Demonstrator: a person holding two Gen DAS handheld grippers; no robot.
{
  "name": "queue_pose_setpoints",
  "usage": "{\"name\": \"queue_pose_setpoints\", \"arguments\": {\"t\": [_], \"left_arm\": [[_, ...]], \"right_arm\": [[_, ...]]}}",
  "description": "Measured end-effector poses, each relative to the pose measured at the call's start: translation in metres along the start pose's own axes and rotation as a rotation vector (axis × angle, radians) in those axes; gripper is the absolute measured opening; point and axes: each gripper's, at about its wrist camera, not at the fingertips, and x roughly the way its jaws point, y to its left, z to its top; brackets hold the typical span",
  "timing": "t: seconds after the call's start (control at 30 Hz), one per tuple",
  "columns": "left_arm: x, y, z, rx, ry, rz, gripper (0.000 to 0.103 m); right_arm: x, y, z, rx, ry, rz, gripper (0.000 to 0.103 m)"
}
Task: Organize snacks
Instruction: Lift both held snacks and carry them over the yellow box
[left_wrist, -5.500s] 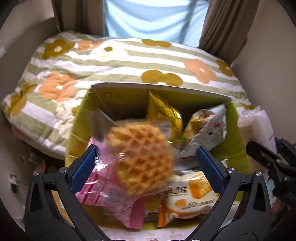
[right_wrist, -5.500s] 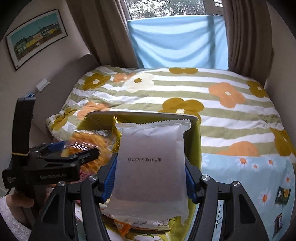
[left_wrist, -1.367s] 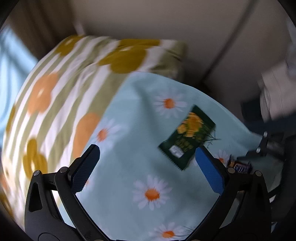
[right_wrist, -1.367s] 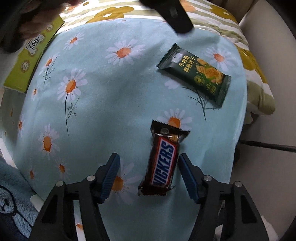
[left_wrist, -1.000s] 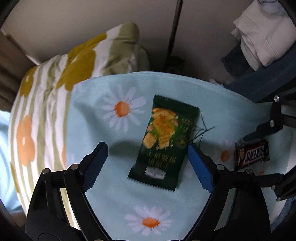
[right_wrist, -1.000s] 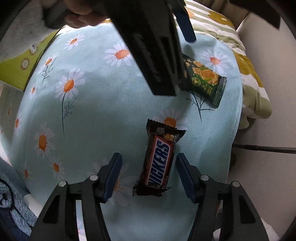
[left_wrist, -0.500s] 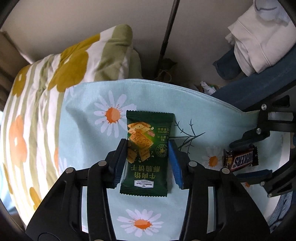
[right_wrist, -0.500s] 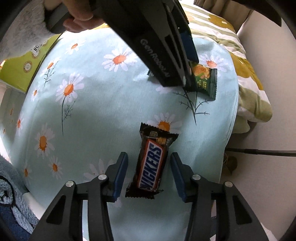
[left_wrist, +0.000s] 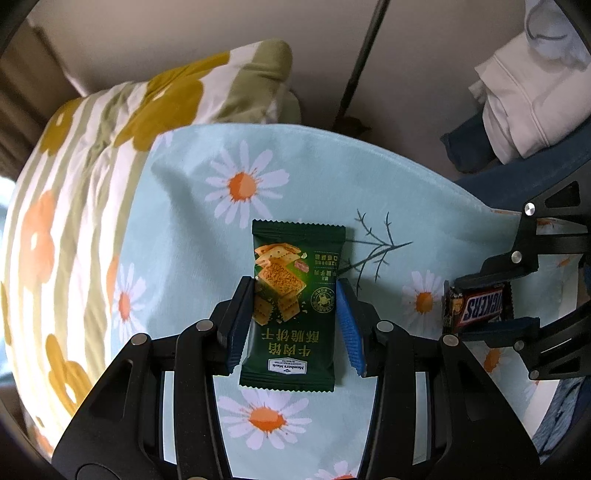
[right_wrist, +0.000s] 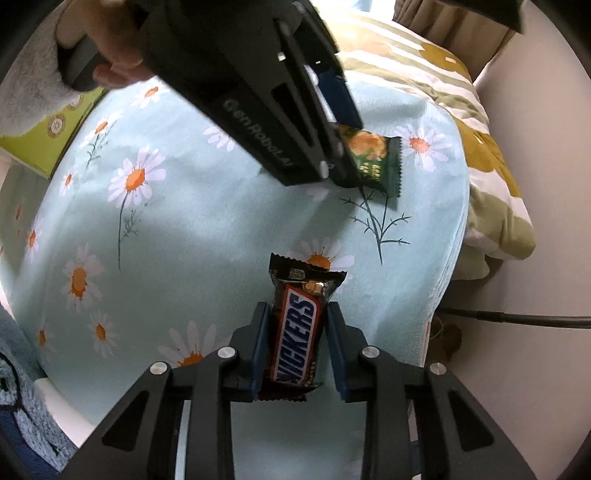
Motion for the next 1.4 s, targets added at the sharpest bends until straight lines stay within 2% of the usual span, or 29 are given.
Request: {"name": "queue_pose_setpoints", "arguments": {"t": [0.17, 0.33, 0.53, 0.7, 0.93, 1.07, 1.23, 1.4], "left_arm": [[-0.014, 0.006, -0.012, -0.071, -0.007, -0.001, 0.04], [-0.048, 0.014, -0.024, -0.169, -0.043, 0.013, 0.04], [-0.114, 0.022, -0.05, -0.314, -0.144, 0.043, 0.04], [-0.178, 0.025, -0.093, -0.467, -0.217, 0.112, 0.04], [-0.268, 0.033, -0.185, -0.665, -0.315, 0.254, 0.04], [-0.302, 0.041, -0.244, -0.757, -0.344, 0.318, 0.04], [-0.329, 0.056, -0.33, -0.874, -0.361, 0.359, 0.04], [-0.332, 0.073, -0.409, -0.961, -0.322, 0.378, 0.04]], "right_arm": [[-0.015, 0.0, 0.005, 0.03, -0.042, 0.014, 0.027], [-0.037, -0.003, 0.01, 0.075, -0.082, 0.029, 0.027], [-0.079, -0.002, 0.023, 0.096, -0.176, 0.043, 0.027], [-0.117, 0.009, 0.045, 0.055, -0.269, 0.072, 0.027], [-0.159, 0.058, 0.089, -0.056, -0.378, 0.119, 0.027], [-0.172, 0.1, 0.117, -0.121, -0.431, 0.161, 0.027], [-0.177, 0.162, 0.152, -0.173, -0.459, 0.207, 0.027], [-0.166, 0.224, 0.184, -0.19, -0.45, 0.262, 0.027]]}}
